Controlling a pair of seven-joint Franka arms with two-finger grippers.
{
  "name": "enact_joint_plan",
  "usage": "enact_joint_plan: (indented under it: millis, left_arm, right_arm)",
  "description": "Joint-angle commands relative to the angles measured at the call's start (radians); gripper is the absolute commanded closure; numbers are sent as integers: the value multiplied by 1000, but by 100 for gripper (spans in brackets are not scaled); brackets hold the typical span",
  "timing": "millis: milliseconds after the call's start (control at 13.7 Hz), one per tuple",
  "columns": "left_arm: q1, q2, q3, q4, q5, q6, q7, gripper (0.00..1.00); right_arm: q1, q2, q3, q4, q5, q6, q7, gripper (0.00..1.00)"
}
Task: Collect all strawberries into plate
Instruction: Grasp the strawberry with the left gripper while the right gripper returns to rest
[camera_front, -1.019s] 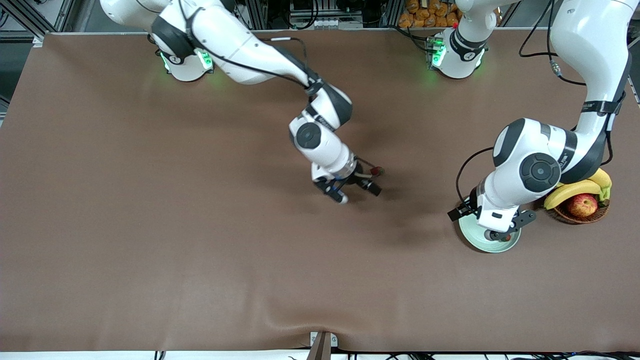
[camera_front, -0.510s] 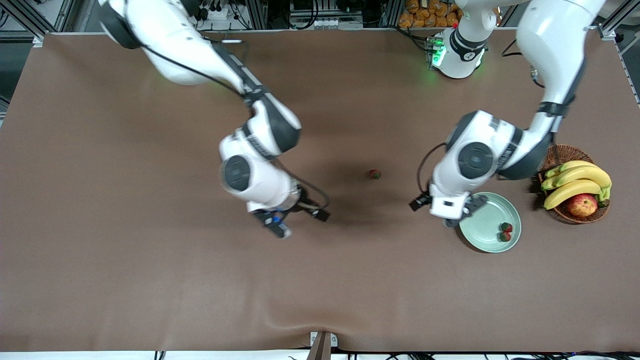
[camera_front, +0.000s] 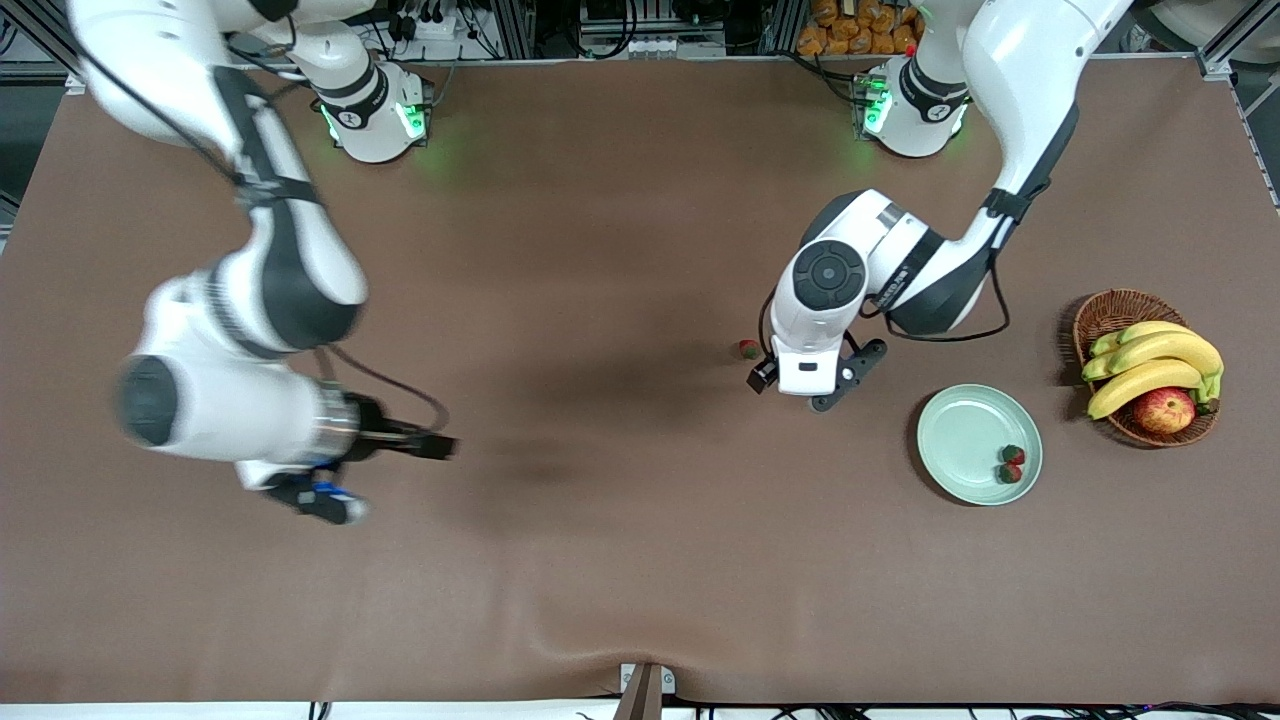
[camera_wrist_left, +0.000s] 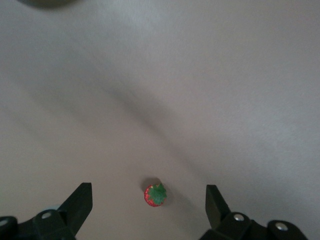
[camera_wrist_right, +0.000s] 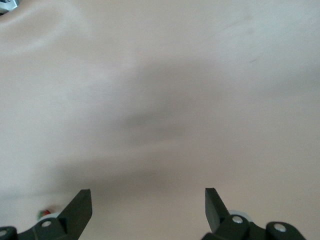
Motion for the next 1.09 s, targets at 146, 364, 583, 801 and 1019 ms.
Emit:
enact_joint_plan:
  millis: [146,364,583,801,1019]
  left_arm:
    - [-45,69,6,2,35,29,-20,0]
    - [-53,94,5,-10,40,57,-63,6]
    - [-38,89,6,-108,41,187,-87,12]
    - [-38,94,8,-147,41,250,-91,15]
    - [-42,95,9,-158,41,255,-89,22]
  right_arm:
    - [-57,-173,-87,-39,-95,-194,-279,0]
    - [-57,-285,-164,-39,-132,-329,-334,0]
    - [-58,-426,-176,-104,-169,-399,-370,0]
    - [-74,-560,-173,-225,-180,-393,-370,0]
    - [-75,-588,-170,-252,-212,-350,-373,0]
